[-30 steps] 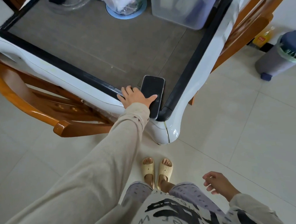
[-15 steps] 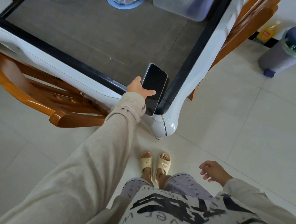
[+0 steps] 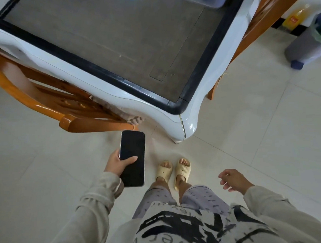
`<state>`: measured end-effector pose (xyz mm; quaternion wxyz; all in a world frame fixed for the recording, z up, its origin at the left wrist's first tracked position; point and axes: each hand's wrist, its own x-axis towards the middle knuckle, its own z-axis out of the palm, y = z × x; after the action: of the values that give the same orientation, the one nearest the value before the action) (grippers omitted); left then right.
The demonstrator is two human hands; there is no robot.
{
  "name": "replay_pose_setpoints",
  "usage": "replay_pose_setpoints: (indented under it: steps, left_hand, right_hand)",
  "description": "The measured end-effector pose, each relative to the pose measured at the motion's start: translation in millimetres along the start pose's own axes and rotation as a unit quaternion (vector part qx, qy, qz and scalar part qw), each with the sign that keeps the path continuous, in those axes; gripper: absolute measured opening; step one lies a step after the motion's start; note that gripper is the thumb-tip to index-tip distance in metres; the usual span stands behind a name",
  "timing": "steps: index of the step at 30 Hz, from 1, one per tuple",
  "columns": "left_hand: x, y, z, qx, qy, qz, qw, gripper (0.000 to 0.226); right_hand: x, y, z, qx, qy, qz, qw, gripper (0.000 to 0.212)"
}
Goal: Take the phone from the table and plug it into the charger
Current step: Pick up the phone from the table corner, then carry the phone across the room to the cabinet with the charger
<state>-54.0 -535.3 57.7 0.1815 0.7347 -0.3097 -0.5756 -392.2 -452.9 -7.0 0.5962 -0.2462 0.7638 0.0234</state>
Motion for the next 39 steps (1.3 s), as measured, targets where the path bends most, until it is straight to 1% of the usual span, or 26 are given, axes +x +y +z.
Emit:
replay_pose_setpoints:
  steps: [2,3,5,7,9,12,14,18,20,23,25,26,27,29,32,33,34,36,39]
  left_hand:
    - [9.9,-14.3,-5.5,0.082,-0.003,0.005,0.997,0.038]
    - [15.9,-19.5,-6.8,0.146,-0.009,0.011,0.989,0.042]
    - [28.1,-25.5,-8.0,0.29,-0.031,0.03,0.956,0.052]
    - [38.2,-24.6,-6.5,0.396,-0.069,0.053,0.914,0.057]
    - [45.8,-21.6,-1.2,0.452,-0.113,0.064,0.882,0.057]
    - [54.9,-17.0,15.4,0.483,-0.151,0.07,0.86,0.049]
    - [55.3,-14.0,32.9,0.515,-0.163,0.083,0.837,0.044]
    - [46.0,-7.2,84.8,0.561,-0.221,0.126,0.787,0.045]
    - [36.1,-2.0,117.5,0.581,-0.254,0.157,0.757,0.047]
    - [14.8,8.4,170.2,0.611,-0.288,0.212,0.707,0.037]
    - [-1.5,14.8,205.8,0.62,-0.297,0.24,0.685,0.035]
    - [-8.5,16.2,223.1,0.617,-0.308,0.246,0.681,0.036]
    - [-15.3,16.5,240.2,0.61,-0.323,0.248,0.68,0.035]
    - [-29.0,15.7,274.0,0.606,-0.343,0.252,0.672,0.035]
    - [-48.5,8.7,327.5,0.633,-0.337,0.279,0.638,0.036]
    - [-55.3,5.9,343.1,0.641,-0.332,0.282,0.632,0.037]
    - [-61.9,2.7,358.3,0.645,-0.329,0.282,0.629,0.038]
    - [-74.0,-2.8,386.0,0.656,-0.323,0.278,0.623,0.038]
    - [-88.0,-8.1,422.1,0.67,-0.311,0.273,0.617,0.039]
  right_hand:
    - [-6.0,4.5,6.7,0.025,0.012,0.002,1.0,0.02]
    - [-10.1,7.5,10.7,0.045,0.022,0.004,0.999,0.02]
    - [-21.4,15.3,19.1,0.094,0.042,0.01,0.995,0.019]
    - [-35.6,26.3,29.3,0.151,0.062,0.021,0.986,0.02]
    - [-51.1,41.9,43.1,0.2,0.079,0.036,0.976,0.021]
    - [-69.7,70.0,69.5,0.291,0.099,0.067,0.949,0.021]
    - [-81.8,91.3,89.7,0.367,0.114,0.092,0.918,0.021]
    - [-99.9,135.6,136.8,0.517,0.139,0.146,0.832,0.025]
    - [-105.0,157.0,162.6,0.562,0.15,0.185,0.792,0.02]
    - [-111.7,183.3,193.5,0.618,0.17,0.22,0.735,0.011]
    - [-117.2,197.5,204.5,0.651,0.169,0.237,0.701,0.011]
    - [-119.2,204.9,206.9,0.659,0.166,0.244,0.692,0.011]
    - [-121.0,211.7,206.5,0.66,0.161,0.25,0.69,0.012]
    - [-122.6,226.1,198.8,0.652,0.156,0.251,0.698,0.014]
    - [-121.8,259.9,168.9,0.633,0.163,0.253,0.713,0.022]
    - [-120.8,273.0,156.3,0.629,0.168,0.249,0.717,0.024]
    - [-119.6,287.3,142.1,0.631,0.171,0.244,0.716,0.025]
    - [-119.1,316.5,109.3,0.647,0.18,0.236,0.702,0.024]
    - [-122.5,358.1,55.1,0.659,0.194,0.213,0.695,0.013]
